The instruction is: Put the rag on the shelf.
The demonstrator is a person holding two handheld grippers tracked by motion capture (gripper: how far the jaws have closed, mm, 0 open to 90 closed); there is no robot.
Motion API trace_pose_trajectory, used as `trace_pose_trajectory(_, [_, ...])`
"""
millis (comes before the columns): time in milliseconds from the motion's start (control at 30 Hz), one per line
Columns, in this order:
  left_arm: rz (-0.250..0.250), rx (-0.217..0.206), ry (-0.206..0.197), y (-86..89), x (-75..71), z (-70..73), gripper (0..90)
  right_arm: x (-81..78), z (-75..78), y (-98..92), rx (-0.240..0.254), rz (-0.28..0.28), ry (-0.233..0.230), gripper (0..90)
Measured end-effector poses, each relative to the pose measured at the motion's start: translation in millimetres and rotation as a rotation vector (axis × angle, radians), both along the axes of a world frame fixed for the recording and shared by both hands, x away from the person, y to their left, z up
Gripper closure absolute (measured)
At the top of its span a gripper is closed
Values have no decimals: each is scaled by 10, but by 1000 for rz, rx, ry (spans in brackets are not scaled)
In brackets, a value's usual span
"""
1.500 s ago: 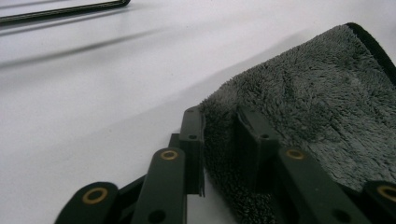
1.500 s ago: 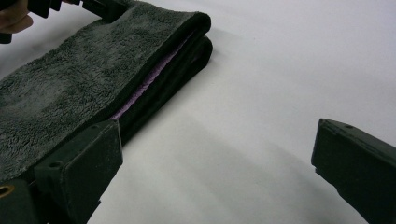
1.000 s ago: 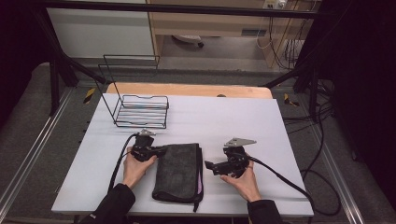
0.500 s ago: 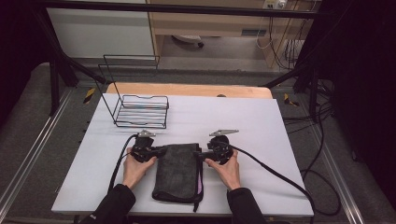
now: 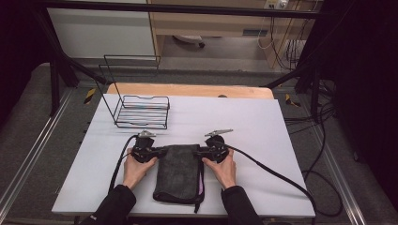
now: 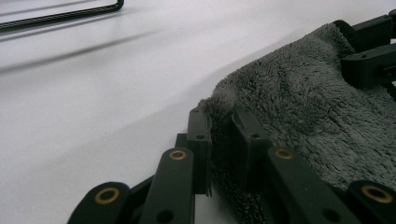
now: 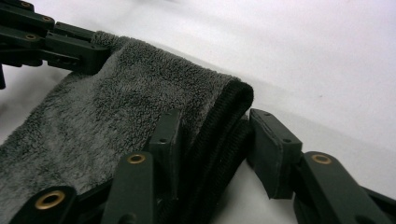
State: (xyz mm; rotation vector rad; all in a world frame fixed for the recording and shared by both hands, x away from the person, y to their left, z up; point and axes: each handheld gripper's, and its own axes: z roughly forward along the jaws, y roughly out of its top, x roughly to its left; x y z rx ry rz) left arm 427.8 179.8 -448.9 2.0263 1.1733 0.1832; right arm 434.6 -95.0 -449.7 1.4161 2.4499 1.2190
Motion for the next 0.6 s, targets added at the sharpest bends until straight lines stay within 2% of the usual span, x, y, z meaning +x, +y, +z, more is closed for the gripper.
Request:
trace_pose_trajectory(333, [-3, -32, 20, 34, 21, -7, 792, 37, -5, -4, 70, -26, 115, 739])
trace_pose_trajectory(467, [-3, -58, 27, 61, 26, -5, 803, 35, 13, -11, 76, -24, 116, 757])
trace_pose_trajectory(600, [-3, -75, 5, 82, -1, 41, 808, 4, 58, -18, 82, -18, 97, 763])
